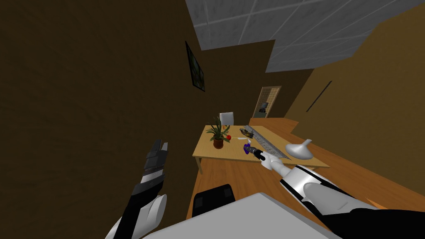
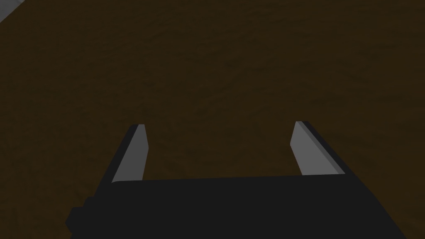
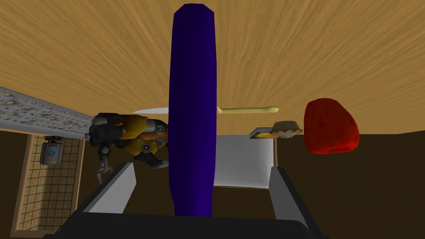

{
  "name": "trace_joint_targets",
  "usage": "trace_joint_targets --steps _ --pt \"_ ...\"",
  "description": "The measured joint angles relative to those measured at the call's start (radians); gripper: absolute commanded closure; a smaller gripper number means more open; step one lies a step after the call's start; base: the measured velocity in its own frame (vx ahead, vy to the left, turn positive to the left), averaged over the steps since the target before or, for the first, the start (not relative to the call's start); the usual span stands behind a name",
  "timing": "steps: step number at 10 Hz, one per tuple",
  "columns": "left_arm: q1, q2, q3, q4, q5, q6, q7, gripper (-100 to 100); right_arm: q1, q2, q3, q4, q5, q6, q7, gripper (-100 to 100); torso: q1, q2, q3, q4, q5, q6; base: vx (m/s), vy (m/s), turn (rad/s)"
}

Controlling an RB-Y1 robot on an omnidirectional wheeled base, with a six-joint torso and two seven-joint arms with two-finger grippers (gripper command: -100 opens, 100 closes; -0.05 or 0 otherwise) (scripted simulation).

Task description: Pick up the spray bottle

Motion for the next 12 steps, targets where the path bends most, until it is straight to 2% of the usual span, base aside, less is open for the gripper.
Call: trace_joint_targets --steps 2,3,4,5,9,10,11,12 --pt "0.0 0.0 0.0 0.0 0.0 0.0 0.0 0 -0.084 0.009 0.021 0.1 0.015 -0.035 0.006 -100 0.0 0.0 0.0 0.0 0.0 0.0 -0.015 0.007 -0.053" --pt "0.0 0.0 0.0 0.0 0.0 0.0 0.0 0 -0.097 0.007 0.026 0.11 0.015 -0.039 0.005 -100 0.0 0.0 0.0 0.0 0.0 0.0 -0.001 0.003 0.016" --pt "0.0 0.0 0.0 0.0 0.0 0.0 0.0 0 -0.093 0.002 0.036 0.091 0.016 -0.029 -0.007 -100 0.0 0.0 0.0 0.0 0.0 0.0 0.0 0.0 0.0" --pt "0.0 0.0 0.0 0.0 0.0 0.0 0.0 0 -0.092 0.001 0.037 0.088 0.016 -0.026 -0.011 100 -0.001 -0.001 0.0 0.0 0.0 0.0 0.0 0.0 0.0" --pt "0.0 0.0 0.0 0.0 0.0 0.0 0.0 0 -0.092 0.001 0.037 0.088 0.017 -0.026 -0.01 100 -0.001 -0.001 0.0 0.0 -0.001 0.001 0.0 0.0 0.0" --pt "0.0 0.0 0.0 0.0 0.0 0.0 0.0 0 -0.092 0.001 0.037 0.088 0.017 -0.026 -0.01 0 -0.001 -0.001 0.0 0.0 0.0 0.001 0.0 0.0 0.0" --pt "0.0 0.0 0.0 0.0 0.0 0.0 0.0 0 -0.092 0.001 0.037 0.088 0.017 -0.026 -0.01 100 -0.001 -0.001 0.0 0.0 0.0 0.0 0.022 -0.007 0.167" --pt "0.0 0.0 0.0 0.0 0.0 0.0 0.0 0 -0.041 -0.014 0.036 0.015 0.008 0.012 -0.03 100 -0.001 -0.002 -0.001 -0.001 -0.001 -0.001 0.03 -0.016 0.077"
